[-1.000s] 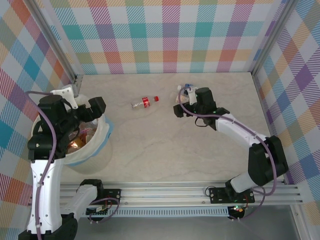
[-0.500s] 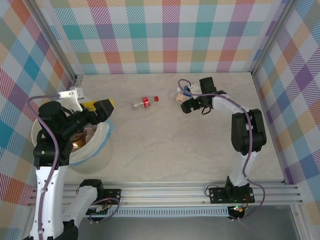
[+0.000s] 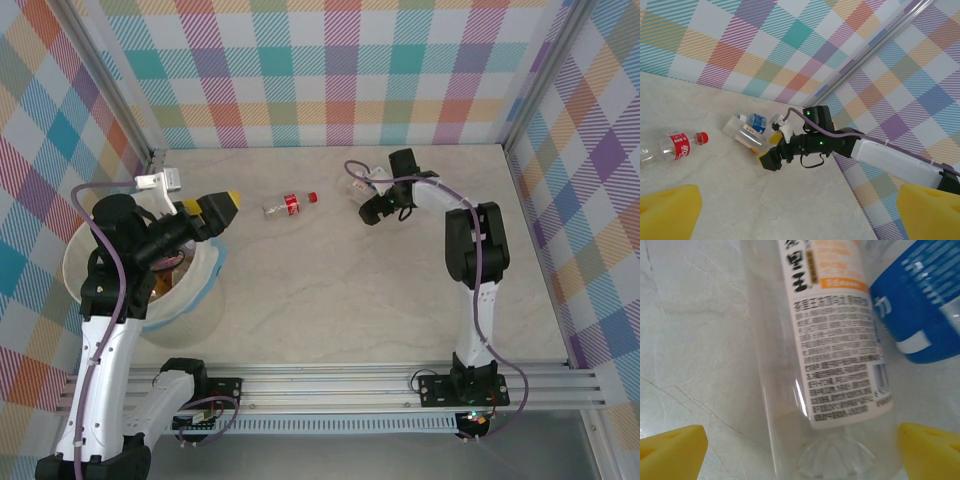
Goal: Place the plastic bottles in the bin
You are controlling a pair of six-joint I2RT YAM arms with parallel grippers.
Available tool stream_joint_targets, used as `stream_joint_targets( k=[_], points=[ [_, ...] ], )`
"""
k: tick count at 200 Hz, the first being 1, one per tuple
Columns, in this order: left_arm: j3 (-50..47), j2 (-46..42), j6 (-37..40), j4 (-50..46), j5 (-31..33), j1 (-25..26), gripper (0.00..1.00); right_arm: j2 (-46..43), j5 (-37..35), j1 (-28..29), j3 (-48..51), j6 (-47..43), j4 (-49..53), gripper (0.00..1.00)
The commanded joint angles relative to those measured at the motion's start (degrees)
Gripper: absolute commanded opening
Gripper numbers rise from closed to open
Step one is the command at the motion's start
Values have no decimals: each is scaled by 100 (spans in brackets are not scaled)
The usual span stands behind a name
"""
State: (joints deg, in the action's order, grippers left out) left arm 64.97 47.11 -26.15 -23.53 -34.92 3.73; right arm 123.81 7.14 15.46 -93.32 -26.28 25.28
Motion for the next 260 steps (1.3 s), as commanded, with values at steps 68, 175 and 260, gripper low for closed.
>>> stream_joint_targets(
  k=[68, 175, 260],
  points=[
    [-226, 97, -144, 367, 50, 319, 100, 868, -780, 586, -988, -94, 476, 64],
    [-313, 342, -133, 442, 228, 766, 100, -908, -571, 748, 690, 558, -280, 36],
    [-526, 956, -847, 1183, 810, 1324, 100, -3666, 31, 1388, 3061, 2433, -1476, 30]
  ],
)
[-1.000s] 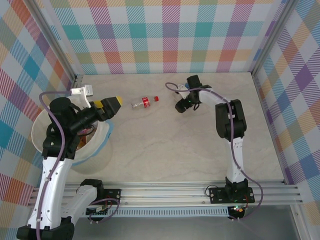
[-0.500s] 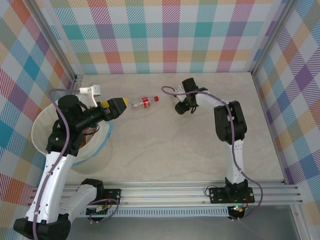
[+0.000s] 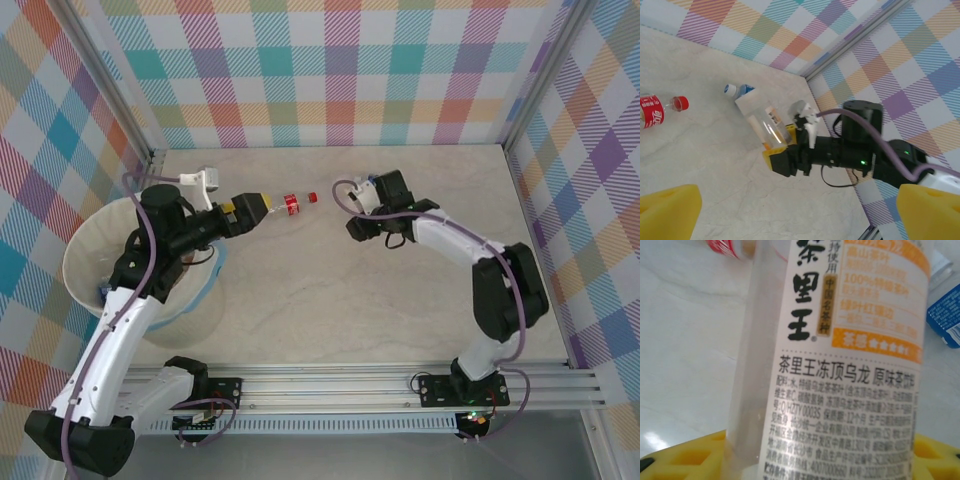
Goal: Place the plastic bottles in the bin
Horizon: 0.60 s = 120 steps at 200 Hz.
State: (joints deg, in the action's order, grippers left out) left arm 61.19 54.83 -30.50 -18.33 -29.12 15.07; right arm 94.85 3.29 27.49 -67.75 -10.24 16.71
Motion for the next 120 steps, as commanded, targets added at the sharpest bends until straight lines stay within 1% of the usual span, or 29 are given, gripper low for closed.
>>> stream_joint_targets(
  k=[1, 34, 58, 68, 103, 120],
  points=[
    [-149, 203, -426, 681, 236, 198, 100, -803, 430, 191, 528, 843, -640, 30],
    [-85, 678, -628, 1110, 178, 514, 100, -1996, 1155, 418, 1314, 1110, -1102, 32],
    [132, 1083, -718, 1319, -321, 738, 100, -2575, 1369, 507, 1589, 1207, -1030, 32],
    [266, 1244, -691, 1322, -386, 867, 100, -2745, 1458, 534, 1664, 1254, -985, 32],
    [601, 1635, -602, 1334, -168, 1309, 100, -2972, 1944, 697, 1725, 1482, -1004, 32],
    [746, 1779, -631, 1281, 167, 1512, 100, -2922, 2135, 820, 1679, 1527, -1093, 32]
  ],
)
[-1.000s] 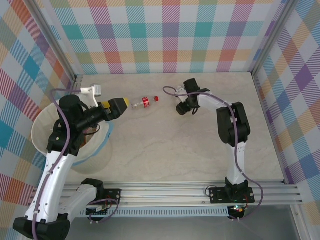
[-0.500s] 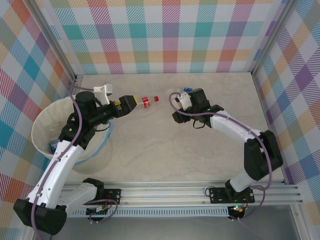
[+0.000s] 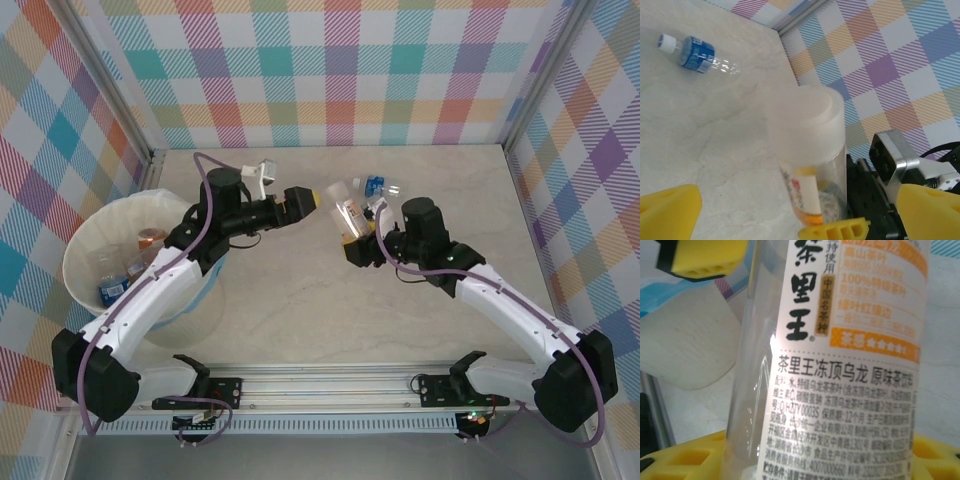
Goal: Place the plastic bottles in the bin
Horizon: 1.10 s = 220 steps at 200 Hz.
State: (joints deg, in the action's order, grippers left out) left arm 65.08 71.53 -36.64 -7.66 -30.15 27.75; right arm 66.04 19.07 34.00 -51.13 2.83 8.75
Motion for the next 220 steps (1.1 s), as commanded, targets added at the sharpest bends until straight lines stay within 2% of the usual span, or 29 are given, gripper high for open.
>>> stream_joint_targets(
  k=[1, 23, 52, 97, 121, 161, 185, 195, 201, 220],
  points=[
    [365, 117, -18, 214, 293, 251, 100, -40, 560, 177, 17, 223, -301, 32],
    [516, 328, -6, 69, 494, 336, 100, 54, 676, 273, -34, 236, -425, 32],
    [559, 349, -53, -88, 847, 345, 92, 172, 878, 300, -129, 200, -452, 32],
    [620, 468, 12, -183, 431, 346, 86, 301, 1213, 309, -165, 318, -814, 32],
    [649, 533, -37, -280, 466, 345, 82, 393, 1360, 327, -223, 365, -1013, 32],
    [594, 439, -66, -184, 606, 345, 54, 428, 1457, 336, -204, 370, -1137, 32],
    [539, 394, -110, -77, 590, 343, 42, 378, 1492, 335, -119, 376, -1204, 35],
    [507, 373, -116, -2, 564, 345, 38, 366, 1509, 335, -99, 378, -1225, 39],
    [497, 366, -120, 18, 555, 345, 36, 366, 1522, 336, -91, 377, -1229, 45],
    [497, 308, -49, -19, 588, 345, 29, 336, 1456, 335, -83, 378, -1173, 78]
  ],
)
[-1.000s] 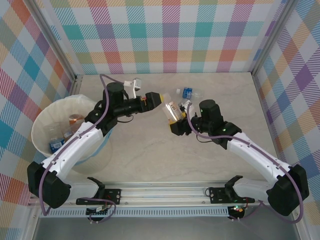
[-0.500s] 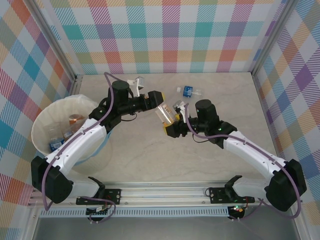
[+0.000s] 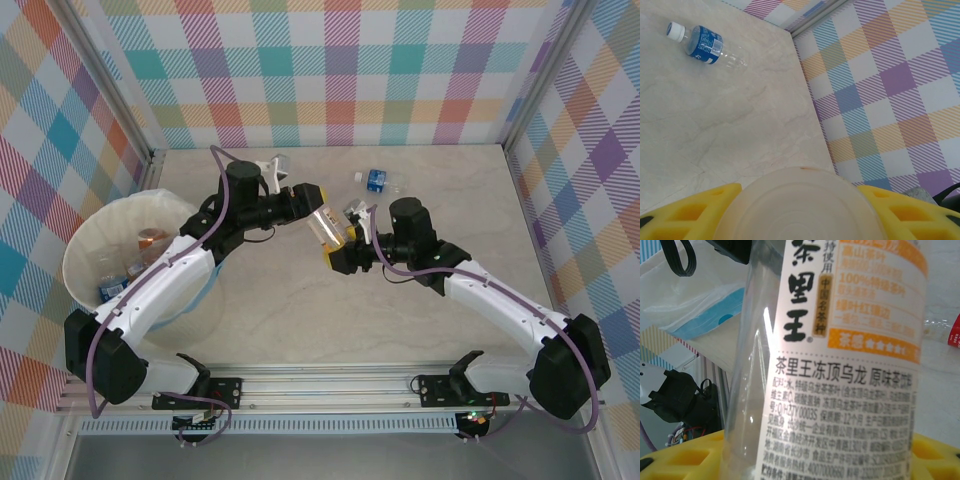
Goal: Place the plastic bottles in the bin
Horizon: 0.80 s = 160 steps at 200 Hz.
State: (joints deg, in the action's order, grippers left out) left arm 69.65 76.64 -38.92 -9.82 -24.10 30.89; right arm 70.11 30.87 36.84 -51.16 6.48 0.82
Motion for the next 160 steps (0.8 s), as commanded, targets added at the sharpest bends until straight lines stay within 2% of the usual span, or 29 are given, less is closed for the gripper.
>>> stream_joint_targets(
  k=[1, 26, 31, 40, 59, 88, 104, 124, 143, 160],
  points=[
    [40, -207, 181, 190, 1, 31, 29, -73, 260, 51, -80, 12, -376, 80],
    [-4, -530, 413, -84, 486, -3, 24, -344, -365, 46, 82, -71, -377, 97],
    [1, -588, 469, -143, 529, -16, 18, -426, -514, 50, 132, -89, -382, 100],
    [17, -698, 524, -315, 666, -39, 0, -569, -812, 47, 204, -147, -401, 100],
    [43, -967, 662, -561, 900, -104, 0, -801, -1733, 51, 337, -222, -356, 100],
    [227, -1387, 942, -1267, 1215, -214, 0, -922, -3878, 51, 500, 43, -273, 100],
    [316, -1653, 1126, -1530, 1458, -281, 0, -830, -4768, 36, 501, 356, -155, 100],
    [615, -1901, 1518, -2036, 1797, -355, 0, -726, -5247, 16, 431, 825, -72, 100],
    [1084, -2079, 1909, -2675, 2587, -404, 0, -586, -5415, 0, 426, 934, -256, 100],
    [1316, -2255, 1952, -3062, 3482, -465, 0, -409, -5536, -8, 362, 957, -351, 99]
  ],
)
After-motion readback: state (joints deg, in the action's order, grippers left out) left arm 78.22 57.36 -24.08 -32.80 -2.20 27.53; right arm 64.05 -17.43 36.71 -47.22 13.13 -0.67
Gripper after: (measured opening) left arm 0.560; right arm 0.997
